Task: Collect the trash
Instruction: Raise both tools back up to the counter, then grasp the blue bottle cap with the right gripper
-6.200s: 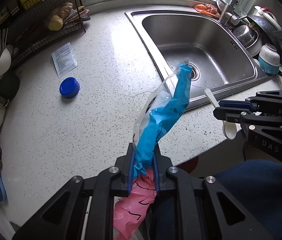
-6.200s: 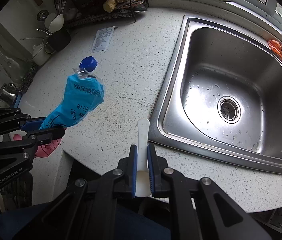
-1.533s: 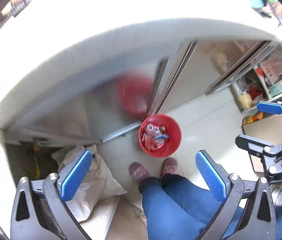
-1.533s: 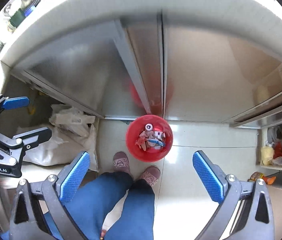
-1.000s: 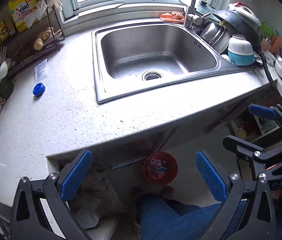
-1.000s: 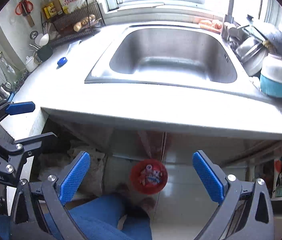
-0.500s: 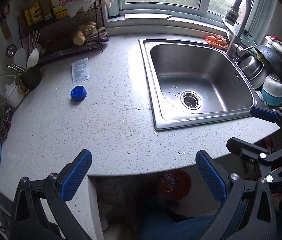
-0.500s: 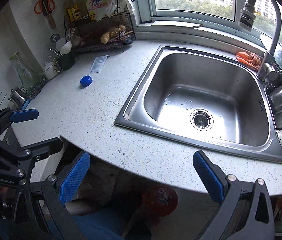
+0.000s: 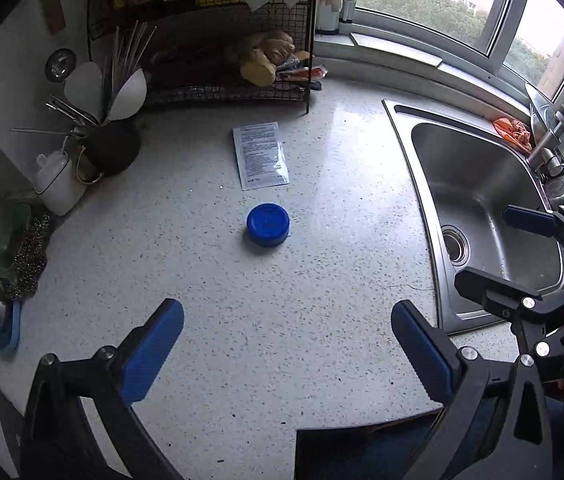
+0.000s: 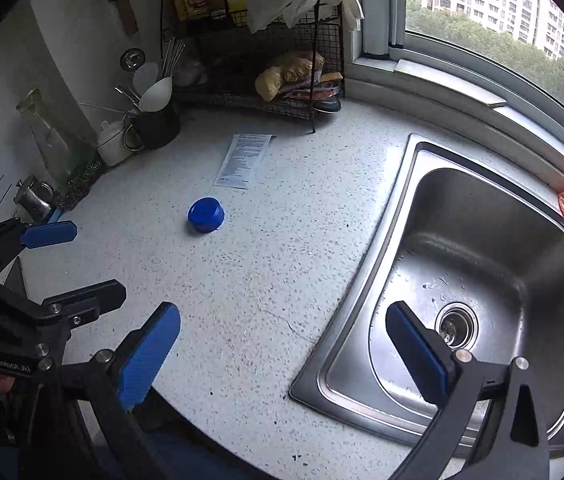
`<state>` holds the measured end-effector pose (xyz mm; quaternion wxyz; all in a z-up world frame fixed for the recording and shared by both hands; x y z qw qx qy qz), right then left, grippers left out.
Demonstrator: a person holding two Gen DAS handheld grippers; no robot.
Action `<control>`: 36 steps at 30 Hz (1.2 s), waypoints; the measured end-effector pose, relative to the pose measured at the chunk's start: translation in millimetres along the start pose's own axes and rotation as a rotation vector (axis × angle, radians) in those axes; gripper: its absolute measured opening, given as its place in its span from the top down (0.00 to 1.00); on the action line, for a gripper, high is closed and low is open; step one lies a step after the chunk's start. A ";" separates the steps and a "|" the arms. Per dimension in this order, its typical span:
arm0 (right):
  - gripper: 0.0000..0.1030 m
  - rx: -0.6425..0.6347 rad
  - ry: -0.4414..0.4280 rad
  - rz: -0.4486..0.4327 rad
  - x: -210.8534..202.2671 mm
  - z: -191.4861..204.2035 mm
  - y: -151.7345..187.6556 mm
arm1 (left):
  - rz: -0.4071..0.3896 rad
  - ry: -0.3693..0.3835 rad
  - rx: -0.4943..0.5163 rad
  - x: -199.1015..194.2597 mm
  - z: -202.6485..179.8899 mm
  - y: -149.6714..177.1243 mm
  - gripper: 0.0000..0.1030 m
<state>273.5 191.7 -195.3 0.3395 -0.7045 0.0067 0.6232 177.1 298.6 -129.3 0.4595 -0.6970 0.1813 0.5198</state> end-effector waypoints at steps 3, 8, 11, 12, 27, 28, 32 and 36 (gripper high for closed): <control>0.00 -0.029 -0.013 0.028 20.1 11.5 -15.1 | 0.019 0.006 -0.030 14.4 23.2 -0.5 0.00; 0.00 -0.081 -0.030 0.083 59.7 30.7 -32.0 | 0.085 0.006 -0.091 47.3 60.3 -1.0 0.00; 0.00 -0.113 -0.045 0.108 78.8 43.3 -43.8 | 0.099 -0.013 -0.115 57.3 76.9 -2.7 0.00; 0.00 -0.128 -0.045 0.112 83.5 47.7 -47.6 | 0.106 -0.018 -0.120 60.4 82.1 -3.9 0.00; 0.34 -0.282 -0.044 0.260 165.6 91.3 -62.3 | 0.183 -0.004 -0.220 100.4 142.8 -8.1 0.00; 0.38 -0.294 -0.051 0.269 168.2 94.2 -61.8 | 0.185 0.003 -0.228 101.1 143.9 -7.1 0.00; 0.39 -0.327 -0.063 0.262 169.3 106.6 -62.9 | 0.168 0.062 -0.232 104.3 144.2 -2.4 0.00; 0.58 -0.366 -0.043 0.239 170.7 121.2 -64.2 | 0.167 0.066 -0.223 103.8 138.5 0.5 0.00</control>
Point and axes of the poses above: each gripper's, at about its wrist camera, not at the fingertips, and x roughly the way its jaws point, z to its left, y to its underside, the point moved 4 cm from there along x, roughly the way its jaws point, and after that the axes turned 1 degree about x, right-handed, at the moved point
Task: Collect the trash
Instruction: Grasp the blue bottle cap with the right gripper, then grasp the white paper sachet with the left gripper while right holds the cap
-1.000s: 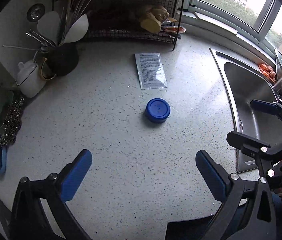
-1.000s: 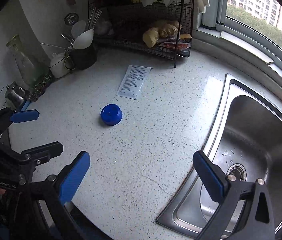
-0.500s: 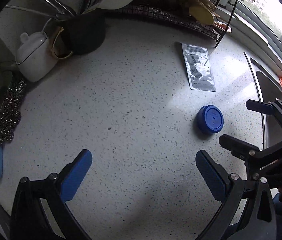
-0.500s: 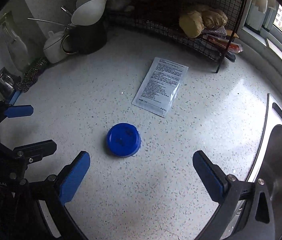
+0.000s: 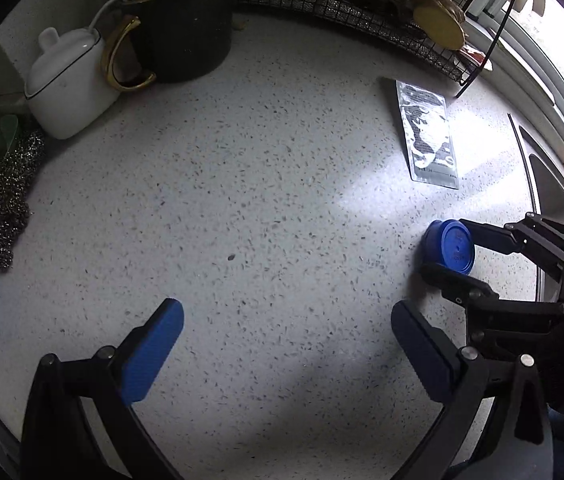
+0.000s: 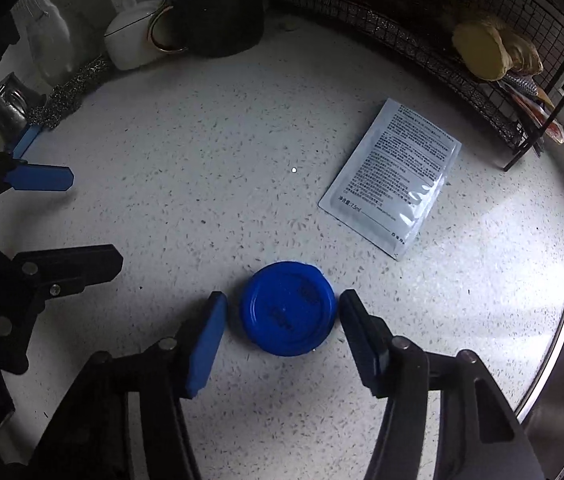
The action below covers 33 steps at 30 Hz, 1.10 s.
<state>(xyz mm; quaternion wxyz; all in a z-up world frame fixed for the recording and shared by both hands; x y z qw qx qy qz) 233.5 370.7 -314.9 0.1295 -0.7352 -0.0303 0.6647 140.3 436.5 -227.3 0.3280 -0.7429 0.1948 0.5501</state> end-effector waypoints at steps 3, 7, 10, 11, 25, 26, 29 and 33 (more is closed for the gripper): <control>0.58 0.036 -0.028 -0.004 -2.6 -3.7 4.6 | -0.004 0.000 0.025 0.9 -11.8 -2.8 0.00; 0.58 0.115 -0.055 -0.052 -24.2 -26.9 14.8 | -0.014 0.000 0.063 5.0 -33.3 -14.5 0.00; 0.58 0.159 -0.023 -0.073 -39.5 -43.4 20.7 | -0.009 0.019 0.079 11.8 -50.2 -28.6 0.00; 0.58 0.180 -0.011 -0.067 -41.9 -49.6 22.7 | -0.009 0.023 0.090 13.7 -56.8 -34.0 0.00; 0.58 0.398 0.042 -0.048 -53.3 -125.2 42.8 | 0.002 0.058 0.226 52.2 -135.8 -121.3 0.00; 0.58 0.406 0.043 -0.044 -52.3 -127.8 43.5 | 0.002 0.050 0.230 55.7 -138.9 -126.5 0.00; 0.58 0.422 0.040 -0.033 -49.6 -134.1 45.4 | 0.006 0.030 0.228 67.4 -145.8 -143.4 0.00; 0.58 0.447 0.033 -0.023 -49.2 -145.4 49.7 | 0.009 0.024 0.220 79.4 -148.2 -161.5 0.00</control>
Point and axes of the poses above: each gripper's, at about its wrist camera, not at the fingertips, and x roughly the way its jaws point, z to its left, y to its underside, the point moved 4 cm from there along x, roughly the way its jaws point, and after that the axes turned 1 degree about x, right-handed, at the moved point
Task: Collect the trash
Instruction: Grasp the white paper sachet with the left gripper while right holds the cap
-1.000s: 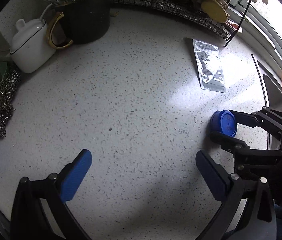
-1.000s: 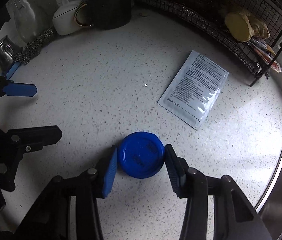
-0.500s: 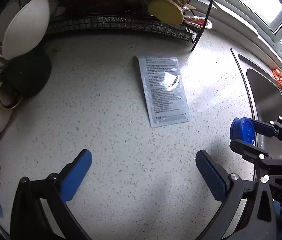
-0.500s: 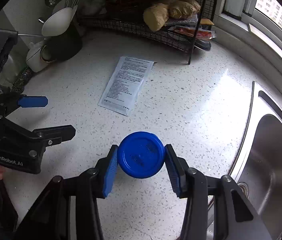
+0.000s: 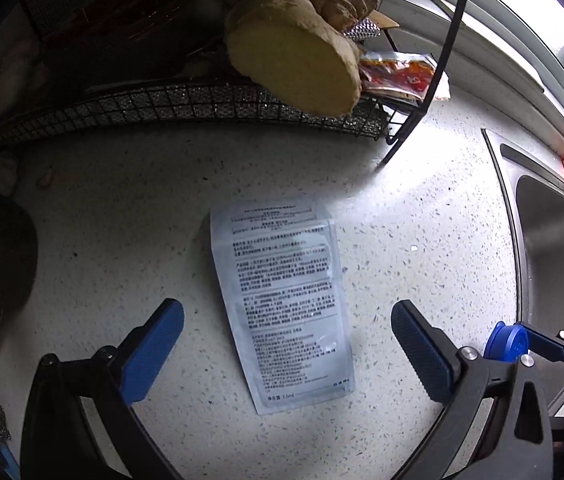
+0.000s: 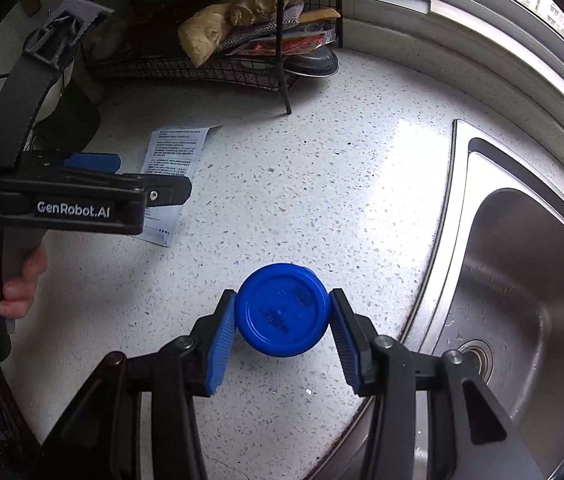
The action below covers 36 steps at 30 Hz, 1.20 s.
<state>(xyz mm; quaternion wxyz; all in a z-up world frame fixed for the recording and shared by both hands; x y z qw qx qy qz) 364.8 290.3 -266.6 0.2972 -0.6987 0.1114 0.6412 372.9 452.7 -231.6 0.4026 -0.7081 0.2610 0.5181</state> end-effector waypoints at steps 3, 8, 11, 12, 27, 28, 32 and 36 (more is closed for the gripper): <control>0.58 0.008 0.001 0.007 0.7 -9.2 -3.0 | 0.018 -0.019 0.006 6.7 1.5 -11.3 0.00; 0.58 0.025 -0.009 0.018 3.6 -34.1 -5.4 | 0.037 -0.023 -0.031 15.7 7.1 -23.5 0.18; 0.58 0.024 -0.025 0.025 5.8 -40.8 -17.1 | 0.034 -0.036 -0.027 17.3 6.5 -28.3 0.22; 0.58 0.020 -0.025 0.025 6.9 -41.1 -21.5 | 0.034 -0.045 -0.024 17.4 6.1 -29.3 0.24; 0.58 0.016 -0.007 0.003 -8.9 -21.6 -21.5 | 0.051 -0.029 0.033 3.2 -15.1 2.3 0.38; 0.58 0.016 -0.005 -0.001 -10.5 -21.4 -20.8 | 0.049 -0.027 0.040 2.0 -17.7 5.8 0.39; 0.58 0.001 0.001 -0.018 -18.7 -16.7 -16.8 | 0.029 -0.028 0.079 -9.5 -33.6 22.0 0.39; 0.58 -0.014 0.006 -0.048 -33.5 -7.8 -9.8 | -0.002 -0.024 0.085 -30.7 -37.6 38.6 0.39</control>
Point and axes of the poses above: each gripper's, at about its wrist camera, not at the fingertips, and x roughly the way its jaws point, z to its left, y to its underside, the point moved 4 cm from there along x, roughly the way its jaws point, and after that the axes turned 1 degree about x, right-handed, at the moved point
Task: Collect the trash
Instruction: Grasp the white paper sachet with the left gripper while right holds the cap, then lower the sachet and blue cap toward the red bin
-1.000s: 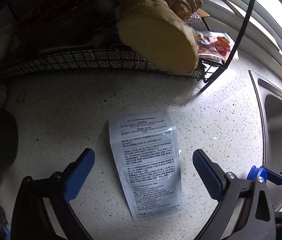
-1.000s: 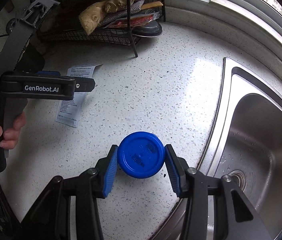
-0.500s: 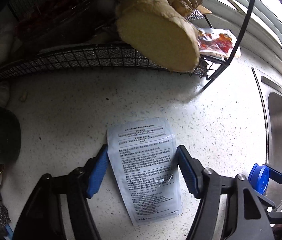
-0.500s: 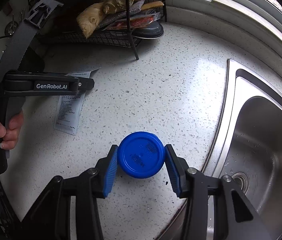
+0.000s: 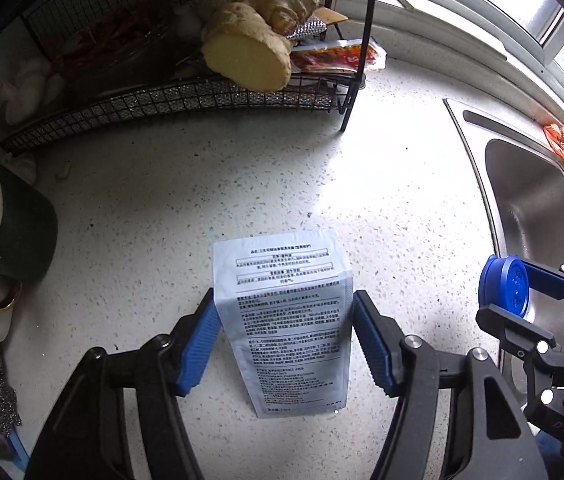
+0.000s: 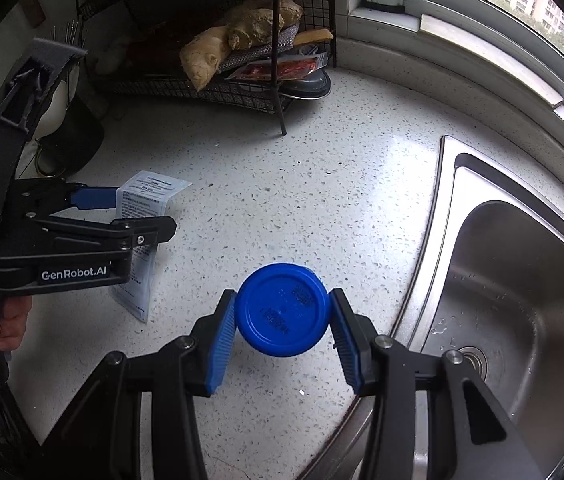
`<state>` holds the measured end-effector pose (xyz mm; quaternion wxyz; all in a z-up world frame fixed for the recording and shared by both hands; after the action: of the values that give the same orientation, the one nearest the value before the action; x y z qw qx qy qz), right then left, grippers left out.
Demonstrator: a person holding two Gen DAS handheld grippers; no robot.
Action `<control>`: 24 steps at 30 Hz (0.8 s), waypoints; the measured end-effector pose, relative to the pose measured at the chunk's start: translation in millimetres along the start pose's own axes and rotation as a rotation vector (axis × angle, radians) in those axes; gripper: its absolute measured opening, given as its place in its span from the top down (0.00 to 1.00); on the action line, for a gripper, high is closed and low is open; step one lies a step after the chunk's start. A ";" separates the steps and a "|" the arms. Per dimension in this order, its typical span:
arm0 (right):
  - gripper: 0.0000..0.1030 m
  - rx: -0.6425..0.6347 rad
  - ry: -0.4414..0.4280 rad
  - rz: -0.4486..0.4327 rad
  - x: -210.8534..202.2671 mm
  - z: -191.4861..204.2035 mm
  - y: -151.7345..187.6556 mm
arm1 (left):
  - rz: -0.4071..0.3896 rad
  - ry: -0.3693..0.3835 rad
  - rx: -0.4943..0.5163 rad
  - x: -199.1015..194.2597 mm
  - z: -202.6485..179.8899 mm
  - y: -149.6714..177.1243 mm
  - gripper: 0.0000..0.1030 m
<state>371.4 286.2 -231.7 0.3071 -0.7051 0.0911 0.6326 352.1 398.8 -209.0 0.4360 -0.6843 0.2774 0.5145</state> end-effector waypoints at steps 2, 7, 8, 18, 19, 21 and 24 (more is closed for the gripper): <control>0.58 -0.009 -0.001 -0.019 -9.8 4.3 4.0 | -0.019 0.004 0.000 -12.6 -0.1 9.9 0.39; 0.58 -0.039 -0.005 -0.059 -33.8 14.6 18.7 | -0.058 0.010 0.021 -44.3 -14.5 34.3 0.39; 0.58 -0.048 -0.004 -0.064 -37.7 15.8 21.8 | -0.063 0.013 0.026 -49.3 -17.8 38.5 0.39; 0.58 -0.138 -0.008 -0.092 -72.9 28.9 70.6 | -0.091 0.027 0.113 -107.3 -41.3 111.1 0.39; 0.58 -0.147 -0.008 -0.093 -75.8 30.5 76.1 | -0.093 0.027 0.119 -107.0 -44.8 112.3 0.39; 0.58 -0.164 -0.016 -0.097 -81.4 34.6 88.2 | -0.096 0.028 0.131 -112.4 -53.7 122.9 0.39; 0.58 -0.183 -0.024 -0.104 -91.4 37.6 106.4 | -0.100 0.025 0.143 -125.0 -66.8 141.7 0.39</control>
<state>268.3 198.4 -179.3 0.2748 -0.7264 -0.0073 0.6299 226.1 265.3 -128.8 0.5051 -0.6708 0.2843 0.4626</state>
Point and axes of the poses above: each gripper's, at about its wrist camera, not at the fingertips, and x roughly the way its jaws point, z to its left, y to its underside, the point moved 4 cm from there along x, roughly the way its jaws point, and after that the axes turned 1 degree about x, right-handed, at the moved point
